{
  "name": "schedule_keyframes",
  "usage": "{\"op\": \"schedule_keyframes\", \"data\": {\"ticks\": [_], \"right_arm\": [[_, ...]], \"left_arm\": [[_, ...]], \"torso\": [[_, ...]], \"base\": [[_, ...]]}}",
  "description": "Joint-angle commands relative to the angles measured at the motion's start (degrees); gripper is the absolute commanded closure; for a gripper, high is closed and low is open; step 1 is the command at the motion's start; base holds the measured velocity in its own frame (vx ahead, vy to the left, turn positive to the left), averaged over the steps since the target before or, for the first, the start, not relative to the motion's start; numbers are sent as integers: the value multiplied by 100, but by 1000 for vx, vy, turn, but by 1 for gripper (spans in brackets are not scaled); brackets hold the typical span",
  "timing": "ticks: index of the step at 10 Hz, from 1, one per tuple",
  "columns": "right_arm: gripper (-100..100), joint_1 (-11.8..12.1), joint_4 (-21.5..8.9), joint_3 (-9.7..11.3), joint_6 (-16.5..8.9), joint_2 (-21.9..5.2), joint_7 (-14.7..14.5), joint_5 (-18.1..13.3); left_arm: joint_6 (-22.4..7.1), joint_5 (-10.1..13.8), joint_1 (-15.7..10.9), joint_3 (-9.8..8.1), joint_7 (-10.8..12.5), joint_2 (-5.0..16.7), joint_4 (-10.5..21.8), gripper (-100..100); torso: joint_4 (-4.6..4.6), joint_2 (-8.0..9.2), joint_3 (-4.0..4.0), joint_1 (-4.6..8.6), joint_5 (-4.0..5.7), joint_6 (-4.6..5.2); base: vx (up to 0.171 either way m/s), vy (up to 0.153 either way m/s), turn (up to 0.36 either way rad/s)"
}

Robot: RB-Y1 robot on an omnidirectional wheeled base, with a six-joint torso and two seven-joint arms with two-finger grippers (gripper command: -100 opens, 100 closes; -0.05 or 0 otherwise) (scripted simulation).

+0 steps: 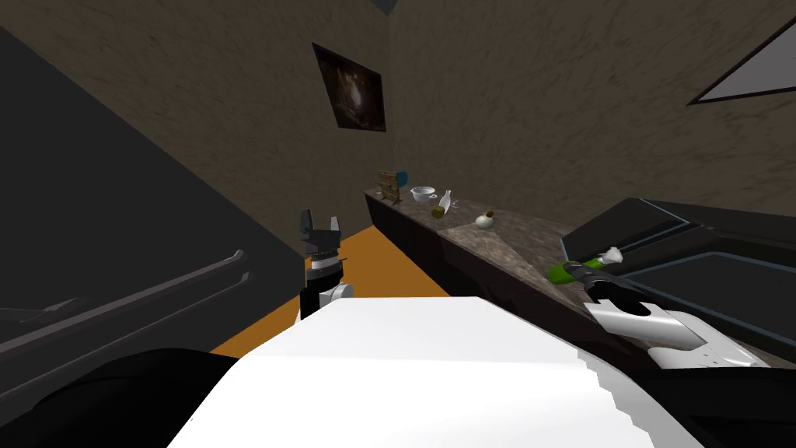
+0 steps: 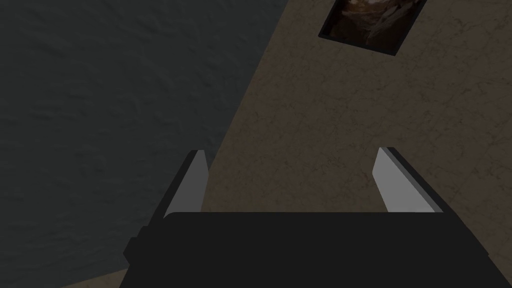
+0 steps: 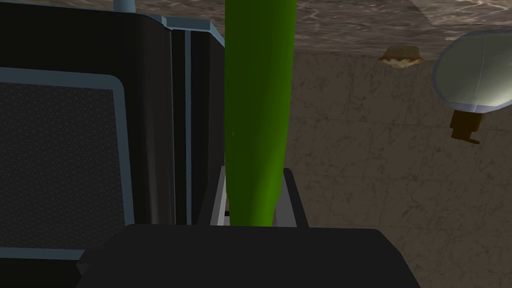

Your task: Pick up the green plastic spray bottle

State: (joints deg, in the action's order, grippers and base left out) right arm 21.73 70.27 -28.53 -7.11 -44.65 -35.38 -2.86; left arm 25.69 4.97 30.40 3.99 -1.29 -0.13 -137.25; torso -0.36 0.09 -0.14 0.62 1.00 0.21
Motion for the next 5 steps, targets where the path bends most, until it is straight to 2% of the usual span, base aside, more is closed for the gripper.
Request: {"op": "schedule_keyframes", "data": {"ticks": [1,2,3,4,5], "right_arm": [[100,45,181,-17,-43,-17,1,27],[100,319,431,-225,-264,131,-97,67],[100,319,587,-225,-264,131,-97,67],[100,301,509,-204,-240,126,-80,59],[0,309,536,-211,-260,129,-88,59]], "left_arm": [[0,0,0,0,0,0,0,0],[0,0,0,0,0,0,0,0],[0,0,0,0,0,0,0,0],[0,0,0,0,0,0,0,0],[0,0,0,0,0,0,0,0]], "torso": [[0,0,0,0,0,0],[0,-2,-1,-6,-1,-3],[-1,3,1,-2,2,2],[1,2,2,-3,-1,-1],[0,-2,-1,-4,1,-2]], "base": [[-10,-12,-9],[-17,-22,94],[-18,-25,39],[-7,-10,2],[0,0,0]]}}
